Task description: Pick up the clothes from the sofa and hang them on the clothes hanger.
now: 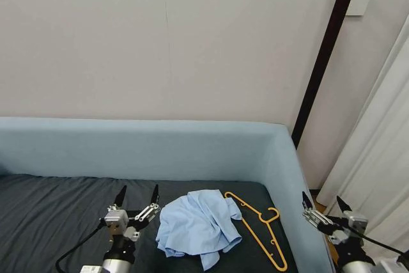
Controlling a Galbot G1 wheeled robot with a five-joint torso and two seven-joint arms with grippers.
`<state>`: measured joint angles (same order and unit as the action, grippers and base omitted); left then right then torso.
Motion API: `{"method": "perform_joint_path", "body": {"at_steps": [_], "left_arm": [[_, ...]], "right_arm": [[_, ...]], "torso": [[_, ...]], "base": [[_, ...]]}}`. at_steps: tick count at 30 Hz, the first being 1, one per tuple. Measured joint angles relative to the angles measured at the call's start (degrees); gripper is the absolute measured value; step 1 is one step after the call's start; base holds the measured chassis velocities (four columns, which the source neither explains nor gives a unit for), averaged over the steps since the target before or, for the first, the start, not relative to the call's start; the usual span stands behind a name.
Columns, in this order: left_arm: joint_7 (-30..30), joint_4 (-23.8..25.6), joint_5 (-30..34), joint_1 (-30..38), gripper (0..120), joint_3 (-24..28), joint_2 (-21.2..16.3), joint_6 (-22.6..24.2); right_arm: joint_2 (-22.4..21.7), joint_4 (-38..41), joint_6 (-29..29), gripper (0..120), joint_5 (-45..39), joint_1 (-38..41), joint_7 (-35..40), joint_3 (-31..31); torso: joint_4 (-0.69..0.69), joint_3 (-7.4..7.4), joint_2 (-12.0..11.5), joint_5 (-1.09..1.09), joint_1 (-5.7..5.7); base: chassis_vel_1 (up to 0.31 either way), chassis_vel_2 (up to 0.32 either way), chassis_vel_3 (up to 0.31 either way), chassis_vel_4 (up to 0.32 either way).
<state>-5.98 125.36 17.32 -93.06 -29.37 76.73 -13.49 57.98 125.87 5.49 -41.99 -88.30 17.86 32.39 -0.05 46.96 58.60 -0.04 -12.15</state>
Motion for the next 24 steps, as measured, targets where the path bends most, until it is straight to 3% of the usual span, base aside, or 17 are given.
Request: {"method": "perform_joint_path", "body": {"at_steps": [3,10,12,17,24], "left_arm": [[-0.1,1.0,-0.7,-1.3,100,-2.5,0.0,-1.5],[-0.3,2.9,-1.0,-2.3,100,-4.6,0.4,-2.3],[-0.3,3.8,-1.7,-2.5,100,-5.4,0.8,-2.6],[-0.3,4.6,-2.8,-3.3,100,-5.9,1.6,-3.3],[-0.3,5.7,-4.0,-4.4,100,-6.8,2.2,-3.7]], "right_arm": [[-3.4,-2.7,5.4,100,-10.7,7.2,4.0,-4.2],[-4.6,-8.2,10.4,100,-22.7,17.3,8.5,-12.8],[-3.0,-11.4,13.6,100,-29.1,23.1,11.0,-18.2],[2.4,-19.9,17.9,100,-35.8,31.5,14.3,-26.2],[6.3,-28.5,21.5,100,-40.6,39.0,17.0,-30.6]], "torso": [[-0.01,0.0,0.0,0.0,0.0],[-0.02,0.0,0.0,0.0,0.0],[-0.02,0.0,0.0,-0.02,-0.01],[-0.01,0.01,0.0,-0.01,0.0],[-0.02,0.0,0.0,-0.01,0.0]], "base": [[0.0,0.0,0.0,0.0],[0.0,0.0,0.0,0.0],[0.0,0.0,0.0,0.0],[0.0,0.0,0.0,0.0],[0.0,0.0,0.0,0.0]]}}
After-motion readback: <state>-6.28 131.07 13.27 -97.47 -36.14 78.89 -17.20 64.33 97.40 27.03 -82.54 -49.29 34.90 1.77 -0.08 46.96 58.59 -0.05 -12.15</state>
